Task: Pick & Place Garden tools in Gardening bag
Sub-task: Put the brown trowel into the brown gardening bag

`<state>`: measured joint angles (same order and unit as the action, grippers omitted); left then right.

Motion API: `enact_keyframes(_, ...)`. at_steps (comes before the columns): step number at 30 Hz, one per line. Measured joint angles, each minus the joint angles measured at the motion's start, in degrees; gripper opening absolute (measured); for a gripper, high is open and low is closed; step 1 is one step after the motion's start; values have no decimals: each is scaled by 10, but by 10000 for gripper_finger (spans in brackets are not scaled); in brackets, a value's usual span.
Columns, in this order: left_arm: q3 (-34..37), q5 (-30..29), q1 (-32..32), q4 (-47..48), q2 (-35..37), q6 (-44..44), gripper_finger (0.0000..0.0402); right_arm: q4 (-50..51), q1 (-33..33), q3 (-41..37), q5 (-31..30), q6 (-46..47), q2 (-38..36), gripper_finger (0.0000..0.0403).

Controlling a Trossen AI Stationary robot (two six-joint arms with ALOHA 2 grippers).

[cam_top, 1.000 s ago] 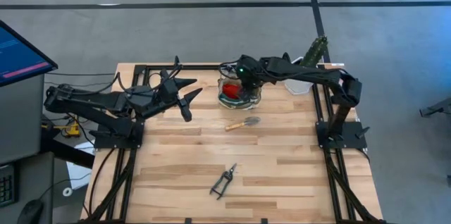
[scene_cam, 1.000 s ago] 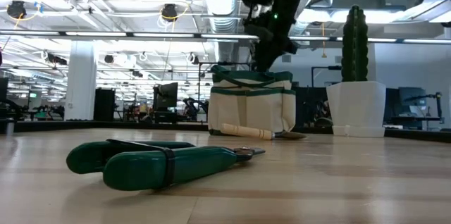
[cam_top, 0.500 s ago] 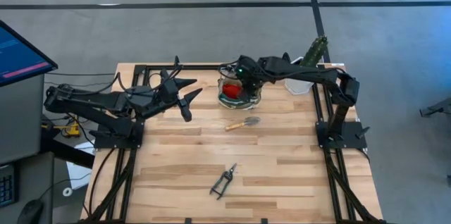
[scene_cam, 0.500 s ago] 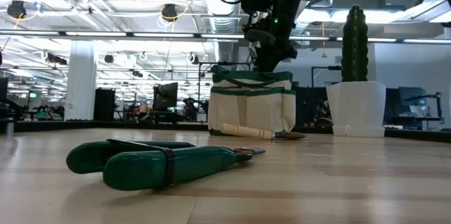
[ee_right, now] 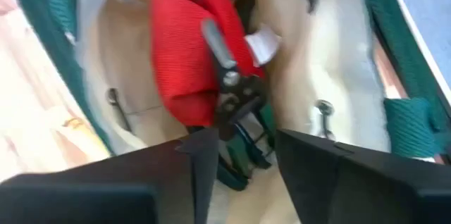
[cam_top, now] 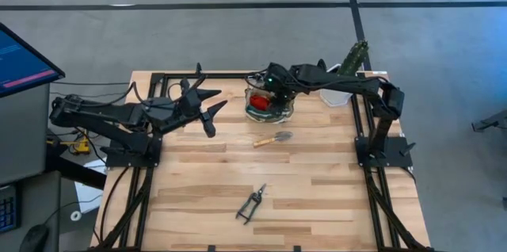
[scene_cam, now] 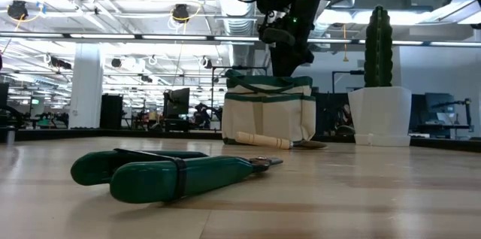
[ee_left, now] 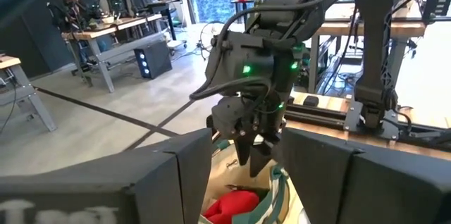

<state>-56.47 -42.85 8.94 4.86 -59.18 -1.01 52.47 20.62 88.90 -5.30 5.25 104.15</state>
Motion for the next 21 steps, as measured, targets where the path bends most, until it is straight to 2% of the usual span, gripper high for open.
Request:
enact_keyframes(5,0,0,0,3,0,0,159,27,0,30,4,-9,-18,169)
enact_keyframes(11,0,0,0,3,0,0,159,104,-4,142,9,-4,-19,160)
enact_keyframes(16,0,0,0,4,0,0,159,125,-29,212,8,-1,-22,111)
enact_keyframes(21,0,0,0,4,0,0,159,113,-65,224,8,-12,-61,34)
